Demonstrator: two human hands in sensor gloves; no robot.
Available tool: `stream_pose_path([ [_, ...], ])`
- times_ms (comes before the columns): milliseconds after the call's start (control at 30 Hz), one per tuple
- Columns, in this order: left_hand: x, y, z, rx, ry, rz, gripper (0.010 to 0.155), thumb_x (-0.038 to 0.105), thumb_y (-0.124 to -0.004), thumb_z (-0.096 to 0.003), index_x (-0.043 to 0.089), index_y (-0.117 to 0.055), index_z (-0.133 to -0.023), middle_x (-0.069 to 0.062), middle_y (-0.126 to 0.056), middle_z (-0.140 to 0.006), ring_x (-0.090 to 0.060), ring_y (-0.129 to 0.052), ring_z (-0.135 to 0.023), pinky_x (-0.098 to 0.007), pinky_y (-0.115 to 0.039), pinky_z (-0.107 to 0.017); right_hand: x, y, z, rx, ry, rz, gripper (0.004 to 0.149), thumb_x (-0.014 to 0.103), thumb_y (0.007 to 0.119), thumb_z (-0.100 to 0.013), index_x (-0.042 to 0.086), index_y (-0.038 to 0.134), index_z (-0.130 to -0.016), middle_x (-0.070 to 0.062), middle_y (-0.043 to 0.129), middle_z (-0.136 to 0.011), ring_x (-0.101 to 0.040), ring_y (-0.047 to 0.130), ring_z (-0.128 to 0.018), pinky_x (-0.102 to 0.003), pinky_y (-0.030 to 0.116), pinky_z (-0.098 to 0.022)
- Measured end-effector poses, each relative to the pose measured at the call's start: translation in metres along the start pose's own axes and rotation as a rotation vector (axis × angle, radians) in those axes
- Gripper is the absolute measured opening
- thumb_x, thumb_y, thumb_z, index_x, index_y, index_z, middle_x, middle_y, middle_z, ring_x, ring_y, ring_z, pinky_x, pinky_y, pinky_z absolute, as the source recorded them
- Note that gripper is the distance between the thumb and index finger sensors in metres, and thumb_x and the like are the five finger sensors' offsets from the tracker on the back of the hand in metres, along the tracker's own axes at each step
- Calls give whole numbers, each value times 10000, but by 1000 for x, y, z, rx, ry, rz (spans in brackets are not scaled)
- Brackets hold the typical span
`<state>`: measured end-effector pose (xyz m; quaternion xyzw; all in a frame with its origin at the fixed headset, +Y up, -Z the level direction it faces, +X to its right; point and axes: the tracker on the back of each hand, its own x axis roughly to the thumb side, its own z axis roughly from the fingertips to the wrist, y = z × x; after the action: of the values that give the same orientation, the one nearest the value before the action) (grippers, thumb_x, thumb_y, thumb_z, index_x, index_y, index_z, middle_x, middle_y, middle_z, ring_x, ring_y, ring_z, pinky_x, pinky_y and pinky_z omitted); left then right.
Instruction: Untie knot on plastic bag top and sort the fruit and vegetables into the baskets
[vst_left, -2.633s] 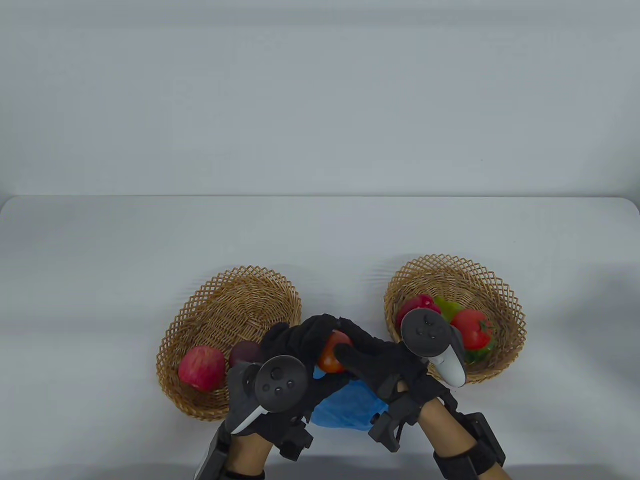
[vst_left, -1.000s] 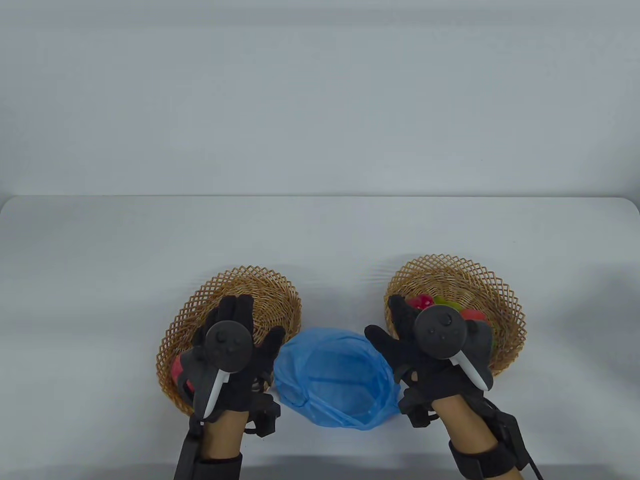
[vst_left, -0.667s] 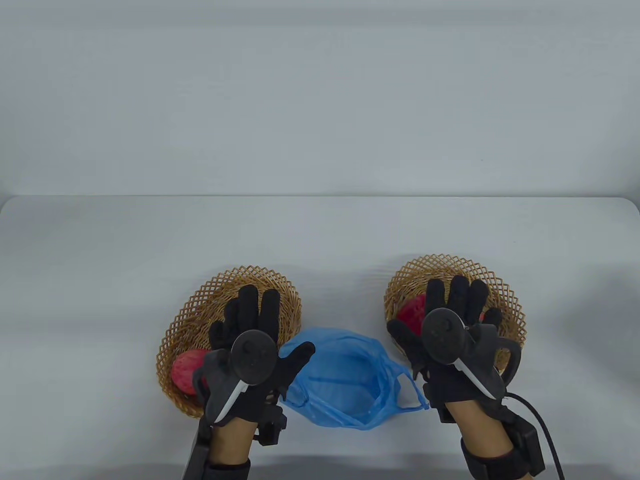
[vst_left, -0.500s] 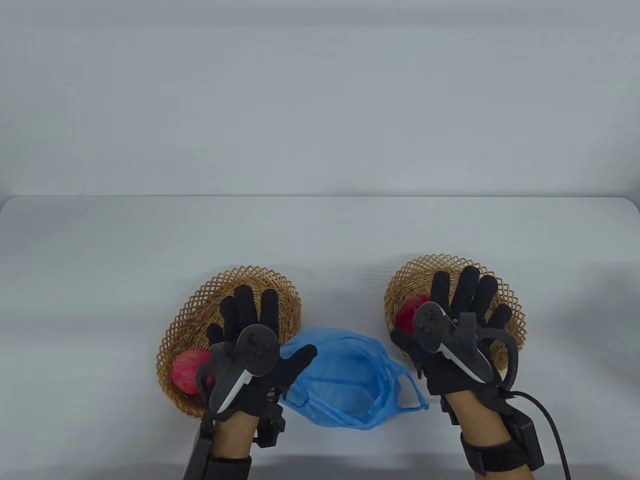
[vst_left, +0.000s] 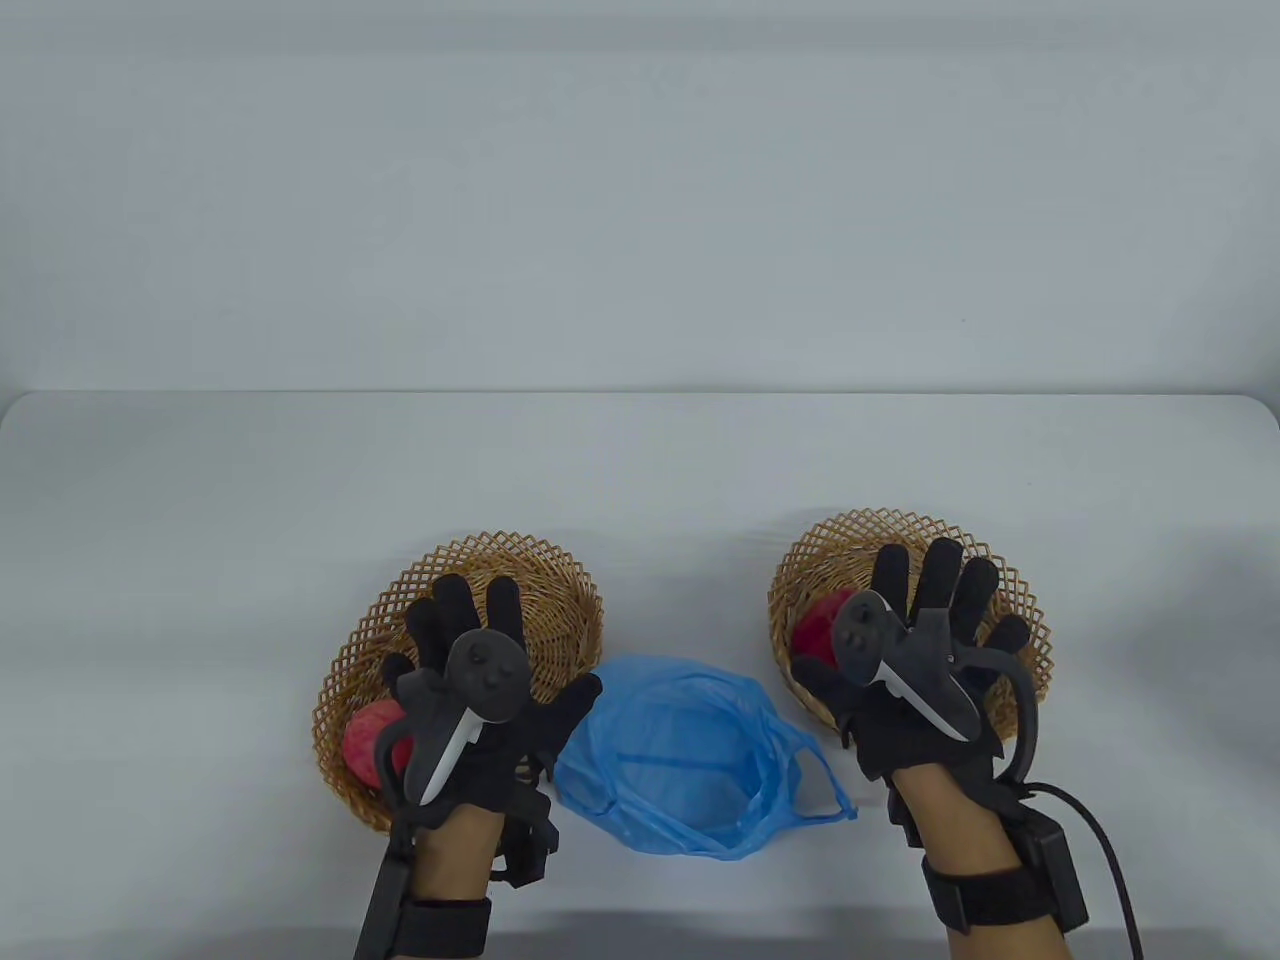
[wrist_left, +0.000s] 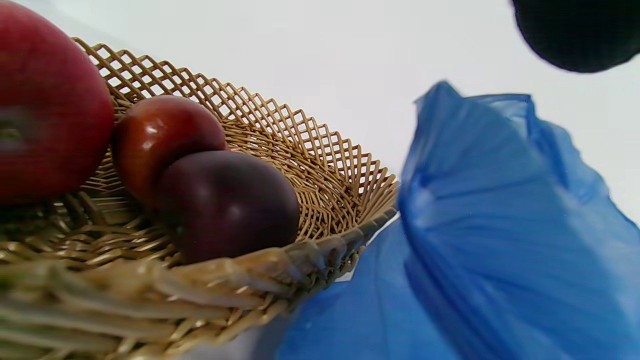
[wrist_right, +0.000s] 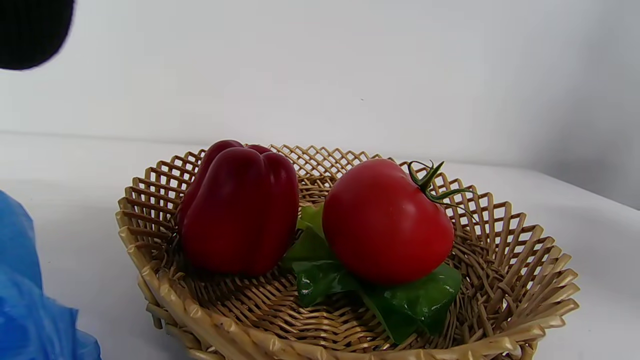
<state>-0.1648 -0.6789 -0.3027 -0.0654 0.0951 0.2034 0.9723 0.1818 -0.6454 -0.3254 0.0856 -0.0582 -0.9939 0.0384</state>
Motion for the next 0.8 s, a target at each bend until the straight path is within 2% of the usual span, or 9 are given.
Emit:
stream_pose_path([
  [800, -3, -2, -2, -13, 15, 2, 1089, 799, -673, -343, 462, 106, -1025, 47, 262, -1118, -371, 128, -1166, -727, 5, -794, -8, 2, -2, 44, 25, -27, 1168, 770, 654, -417, 189, -213, -941, -244, -305, -972, -549, -226, -902, -823, 51, -606],
])
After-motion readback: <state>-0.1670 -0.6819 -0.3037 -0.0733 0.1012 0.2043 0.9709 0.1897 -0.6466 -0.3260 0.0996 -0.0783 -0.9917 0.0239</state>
